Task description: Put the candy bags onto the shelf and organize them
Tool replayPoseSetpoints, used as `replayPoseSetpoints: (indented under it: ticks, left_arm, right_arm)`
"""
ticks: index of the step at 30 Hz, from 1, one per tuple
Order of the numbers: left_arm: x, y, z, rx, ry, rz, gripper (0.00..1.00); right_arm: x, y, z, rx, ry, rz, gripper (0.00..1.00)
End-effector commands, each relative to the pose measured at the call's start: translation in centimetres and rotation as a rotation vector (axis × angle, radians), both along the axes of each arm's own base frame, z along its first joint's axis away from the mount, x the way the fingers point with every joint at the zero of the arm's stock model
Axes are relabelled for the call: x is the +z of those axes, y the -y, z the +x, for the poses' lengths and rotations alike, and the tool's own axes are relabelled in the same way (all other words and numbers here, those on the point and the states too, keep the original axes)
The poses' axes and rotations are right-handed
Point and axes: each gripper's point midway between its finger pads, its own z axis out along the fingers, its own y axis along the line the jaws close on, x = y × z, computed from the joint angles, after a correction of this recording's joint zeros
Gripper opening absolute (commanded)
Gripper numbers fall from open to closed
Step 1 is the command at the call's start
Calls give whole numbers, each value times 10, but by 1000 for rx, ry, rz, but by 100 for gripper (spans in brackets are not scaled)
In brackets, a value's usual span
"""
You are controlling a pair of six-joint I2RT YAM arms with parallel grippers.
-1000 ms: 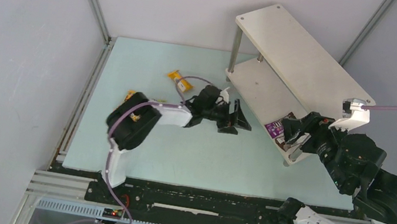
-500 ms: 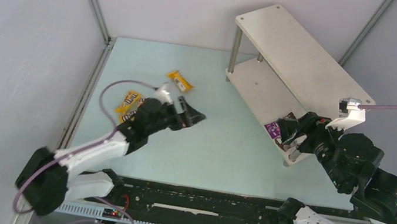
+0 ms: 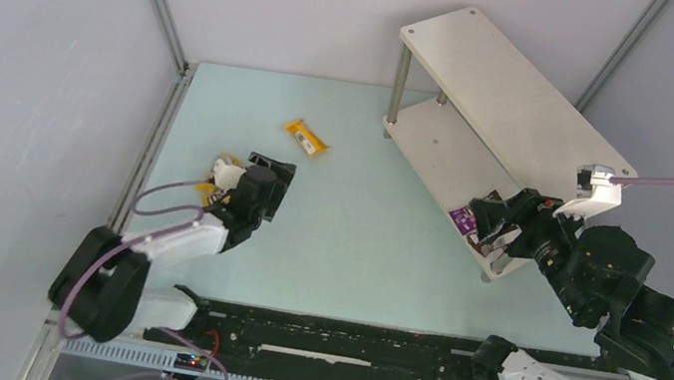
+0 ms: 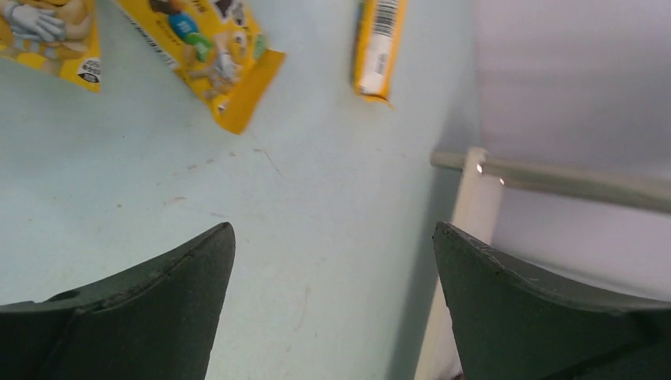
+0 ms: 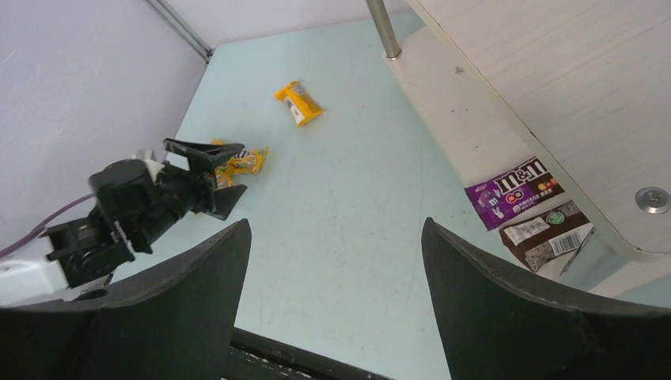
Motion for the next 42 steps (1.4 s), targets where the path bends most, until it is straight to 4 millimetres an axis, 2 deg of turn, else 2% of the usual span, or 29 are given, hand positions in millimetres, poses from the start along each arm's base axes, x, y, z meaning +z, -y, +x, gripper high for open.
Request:
replayPoseSetpoints:
  ticks: [1, 3, 4, 8, 10, 16, 20, 24, 28, 32, 34, 38, 42]
  left_arm:
    - [12, 3, 46, 147, 32, -156, 100]
    - [6, 10, 65, 155, 19, -149, 100]
    - [-6, 16, 74, 149, -14, -145, 100]
    - [-27, 31, 102, 179, -71, -183, 100]
    - [-40, 31, 110, 228, -90, -211, 100]
    - [-48, 24, 140, 343, -37, -260, 100]
    - [-66, 33, 152, 348, -64, -309, 97]
    - [-72, 32, 155, 374, -54, -348, 92]
    - [-71, 22, 158, 411, -27, -322, 83]
    - [-77, 21, 164, 421, -29, -320, 75]
    - [-79, 19, 166, 426, -23, -319, 67]
    - [-80, 19, 171, 412, -5, -330, 57]
    - [-76, 19, 177, 386, 29, -353, 36]
  right_arm:
    - [2, 1, 2, -1, 14, -13, 88]
    - [2, 2, 1, -4, 15, -15, 88]
    - [1, 3, 1, -7, 14, -17, 88]
    - [3, 3, 1, -8, 18, -16, 88]
    - [4, 3, 1, -7, 18, -16, 88]
    - [3, 3, 1, -6, 4, -30, 88]
    - [3, 0, 3, -1, 0, -34, 88]
    - [2, -1, 3, -1, -2, -34, 88]
    - [3, -1, 2, -2, -2, -28, 88]
    - [3, -1, 2, 3, -3, -22, 88]
    - [3, -2, 2, 3, -5, -22, 88]
    - [6, 0, 0, 8, -2, -21, 90]
    - [13, 2, -2, 14, 13, -13, 96]
